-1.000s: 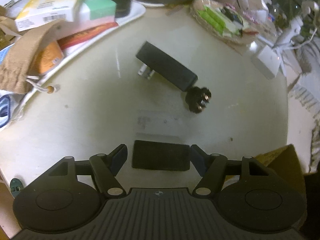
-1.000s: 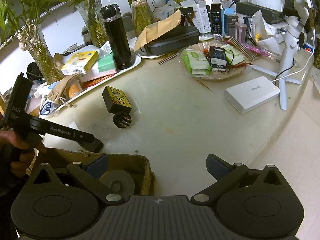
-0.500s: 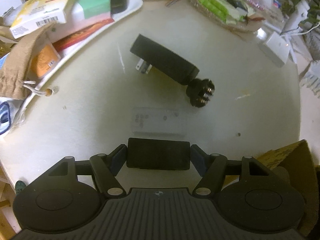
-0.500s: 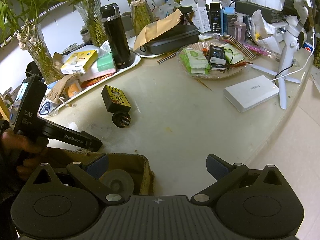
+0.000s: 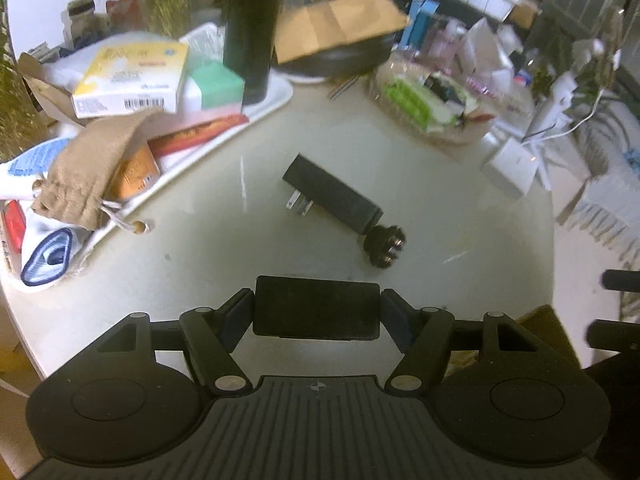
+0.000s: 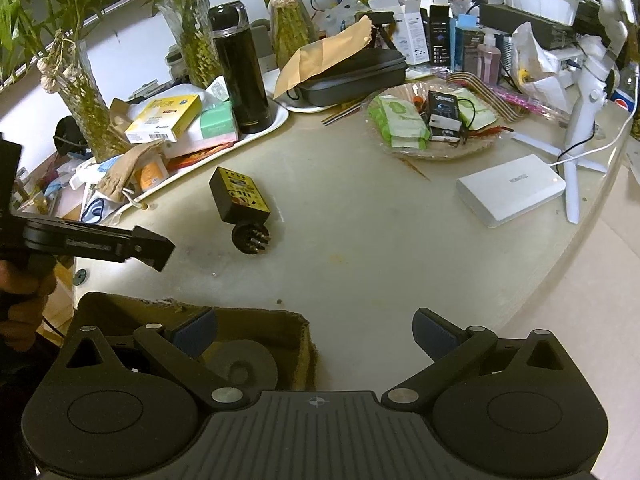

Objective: Organize rigid objects
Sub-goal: 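Lift the clear plastic case off the table with the left tool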

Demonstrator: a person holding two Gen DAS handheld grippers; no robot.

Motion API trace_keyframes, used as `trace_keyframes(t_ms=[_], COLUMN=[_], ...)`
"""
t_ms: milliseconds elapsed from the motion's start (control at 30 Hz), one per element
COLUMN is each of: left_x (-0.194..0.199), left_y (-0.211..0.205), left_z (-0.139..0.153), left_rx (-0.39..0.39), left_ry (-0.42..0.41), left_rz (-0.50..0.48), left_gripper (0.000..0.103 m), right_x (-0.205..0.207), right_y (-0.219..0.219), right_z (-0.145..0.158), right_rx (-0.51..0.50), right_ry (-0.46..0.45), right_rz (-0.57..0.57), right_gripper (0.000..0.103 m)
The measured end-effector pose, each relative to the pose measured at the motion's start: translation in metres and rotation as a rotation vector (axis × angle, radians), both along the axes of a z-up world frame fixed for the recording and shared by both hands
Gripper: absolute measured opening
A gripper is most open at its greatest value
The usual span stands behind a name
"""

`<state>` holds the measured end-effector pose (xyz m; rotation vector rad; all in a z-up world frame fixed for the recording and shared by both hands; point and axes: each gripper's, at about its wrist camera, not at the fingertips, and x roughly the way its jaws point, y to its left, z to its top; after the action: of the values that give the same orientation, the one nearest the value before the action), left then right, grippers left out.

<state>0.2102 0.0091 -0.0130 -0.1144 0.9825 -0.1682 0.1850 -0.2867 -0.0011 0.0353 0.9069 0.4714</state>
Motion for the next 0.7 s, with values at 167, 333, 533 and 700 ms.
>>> trace_keyframes(t_ms=[167, 333, 533, 700], left_x=[-0.016, -0.034, -0.053, -0.064], left_y=[0.006, 0.010, 0.017, 0.024], left_z=[0.013, 0.026, 0.035, 0.037], left_rx=[-0.028, -0.047, -0.059, -0.040], left_ry=[-0.069, -0.140, -0.196, -0.216], left_rz=[-0.022, -0.057, -0.045, -0.033], left_gripper=[0.068, 0.068, 0.068, 0.068], right_x=[0.002, 0.005, 0.009, 0.015], right_y=[0.008, 0.023, 0.047, 0.067], right_z=[0.003, 0.008, 0.013, 0.013], right_rx=[0.002, 0.006, -0.009, -0.020], right_ry=[0.003, 0.001, -0.011, -0.017], right_rz=[0.014, 0.042, 0.092, 0.136], right_gripper=[0.103, 0.103, 0.103, 0.103])
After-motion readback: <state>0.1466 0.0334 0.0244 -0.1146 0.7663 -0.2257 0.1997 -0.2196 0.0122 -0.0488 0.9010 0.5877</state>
